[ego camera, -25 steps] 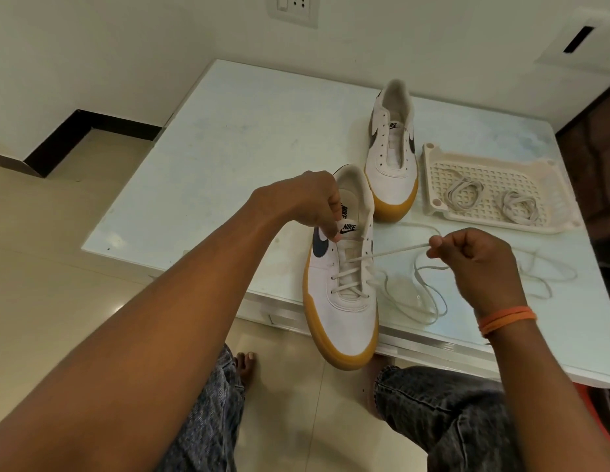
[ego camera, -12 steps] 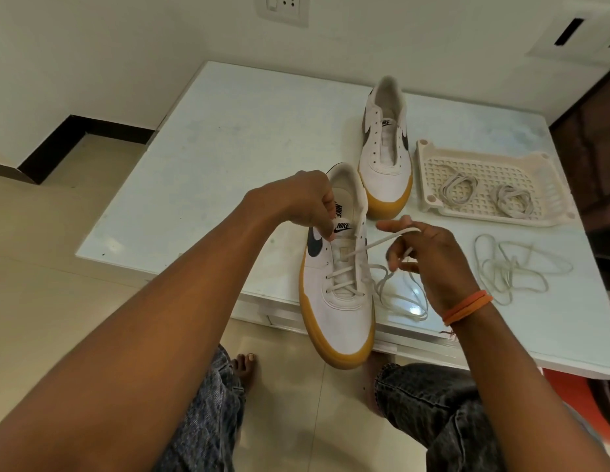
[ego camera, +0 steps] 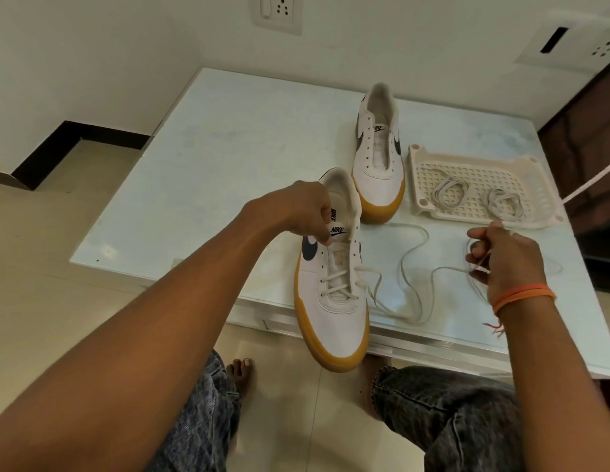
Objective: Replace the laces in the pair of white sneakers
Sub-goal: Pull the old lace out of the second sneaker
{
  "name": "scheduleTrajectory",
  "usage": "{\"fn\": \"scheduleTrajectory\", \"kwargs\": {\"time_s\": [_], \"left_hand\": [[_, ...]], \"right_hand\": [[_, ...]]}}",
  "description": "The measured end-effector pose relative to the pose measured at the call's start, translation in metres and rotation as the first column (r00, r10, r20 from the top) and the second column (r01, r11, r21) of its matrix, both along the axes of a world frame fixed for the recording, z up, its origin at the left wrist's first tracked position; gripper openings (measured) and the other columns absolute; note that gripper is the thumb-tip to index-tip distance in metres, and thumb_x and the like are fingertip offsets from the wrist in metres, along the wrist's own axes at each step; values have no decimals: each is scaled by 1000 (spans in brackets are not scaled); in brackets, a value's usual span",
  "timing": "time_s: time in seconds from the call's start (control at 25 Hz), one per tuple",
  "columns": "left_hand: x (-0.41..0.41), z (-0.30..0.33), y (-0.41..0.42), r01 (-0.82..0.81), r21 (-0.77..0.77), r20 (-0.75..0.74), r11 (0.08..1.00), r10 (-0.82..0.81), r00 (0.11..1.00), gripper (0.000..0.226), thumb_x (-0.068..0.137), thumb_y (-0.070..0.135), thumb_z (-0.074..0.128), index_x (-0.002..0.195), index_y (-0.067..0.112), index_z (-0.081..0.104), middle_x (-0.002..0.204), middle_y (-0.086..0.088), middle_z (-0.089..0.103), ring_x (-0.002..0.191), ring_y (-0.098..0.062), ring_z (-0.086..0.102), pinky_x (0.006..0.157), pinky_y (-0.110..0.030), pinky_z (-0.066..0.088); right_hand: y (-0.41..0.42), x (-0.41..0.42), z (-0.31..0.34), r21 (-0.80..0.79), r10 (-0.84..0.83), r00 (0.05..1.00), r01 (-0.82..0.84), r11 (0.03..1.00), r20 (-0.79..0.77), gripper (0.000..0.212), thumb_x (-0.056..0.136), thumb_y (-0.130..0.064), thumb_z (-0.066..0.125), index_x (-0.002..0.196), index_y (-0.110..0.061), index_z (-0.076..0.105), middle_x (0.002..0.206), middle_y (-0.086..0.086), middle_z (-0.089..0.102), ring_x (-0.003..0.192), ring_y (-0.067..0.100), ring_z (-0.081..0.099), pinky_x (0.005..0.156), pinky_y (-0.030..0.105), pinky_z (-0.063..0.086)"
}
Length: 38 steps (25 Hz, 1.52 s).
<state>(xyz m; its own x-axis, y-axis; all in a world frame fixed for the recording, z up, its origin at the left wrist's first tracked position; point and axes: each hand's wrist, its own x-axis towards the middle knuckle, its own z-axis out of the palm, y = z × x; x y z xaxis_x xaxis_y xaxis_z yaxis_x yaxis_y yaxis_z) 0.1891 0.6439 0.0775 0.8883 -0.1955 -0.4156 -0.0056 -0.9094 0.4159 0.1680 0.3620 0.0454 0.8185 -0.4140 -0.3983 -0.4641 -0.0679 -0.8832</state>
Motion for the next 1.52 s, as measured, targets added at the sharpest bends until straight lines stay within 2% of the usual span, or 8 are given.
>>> {"fn": "scheduleTrajectory", "kwargs": {"time_s": [0.16,0.48,0.6,0.72,0.84,1.0,1.28,1.52], "left_hand": [[-20,-4,-26,65,177,203,982,-101,974,39,77,34,78,110,20,65,141,-16,37,137,-40,25,113,-56,24],[-40,-20,-43,116,294,40,949,-134,990,43,75,36,81,110,17,65,141,-13,40,141,-40,16,115,-63,2],[-38,-20,-42,86,262,34,961,-99,995,36,76,33,79,104,18,63,139,-11,41,140,-38,17,114,-63,3],[-37,-20,-45,44,218,19,975,-49,999,30,76,29,79,97,21,58,139,-10,39,141,-37,13,115,-62,4],[-37,-20,-46,-7,170,32,985,1,1000,26,79,26,76,101,20,64,136,-8,40,141,-35,14,112,-55,15],[-40,-13,-45,-37,250,144,968,1,990,30,82,31,72,110,20,69,139,-7,37,139,-35,14,109,-49,23],[-45,20,5,108,378,-73,919,-87,994,34,75,43,77,105,28,67,119,-2,49,119,-26,34,98,-43,29],[-43,-2,-34,133,327,110,936,-177,978,39,78,54,71,105,27,67,119,-5,44,116,-26,36,93,-41,31]], "right_hand": [[-16,6,-6,-381,219,965,-259,888,-145,35,100,-24,45,88,-2,68,61,7,51,54,20,47,55,26,35],[-6,8,-19,-465,451,759,-647,604,-470,39,94,-36,59,76,-1,66,70,11,63,67,25,59,74,33,46],[1,10,-22,-661,306,771,-636,398,-558,51,89,-56,57,73,-8,62,89,14,61,90,35,59,86,43,45],[19,9,-21,-820,430,888,-365,441,-164,35,94,-38,57,120,-16,64,124,14,49,118,35,49,97,46,39],[56,3,-23,-644,808,551,-544,537,209,50,92,-3,56,138,-23,51,128,9,43,123,20,43,102,25,34],[85,2,-46,-788,930,359,-550,277,76,60,81,17,52,121,-24,67,140,15,38,129,34,40,98,40,43],[82,8,-41,-716,920,368,-605,348,136,54,89,14,50,112,-31,70,135,8,41,124,22,48,96,26,44],[84,5,-40,-674,902,398,-621,401,170,57,89,14,49,116,-32,65,135,7,40,127,21,45,93,16,38]]}}
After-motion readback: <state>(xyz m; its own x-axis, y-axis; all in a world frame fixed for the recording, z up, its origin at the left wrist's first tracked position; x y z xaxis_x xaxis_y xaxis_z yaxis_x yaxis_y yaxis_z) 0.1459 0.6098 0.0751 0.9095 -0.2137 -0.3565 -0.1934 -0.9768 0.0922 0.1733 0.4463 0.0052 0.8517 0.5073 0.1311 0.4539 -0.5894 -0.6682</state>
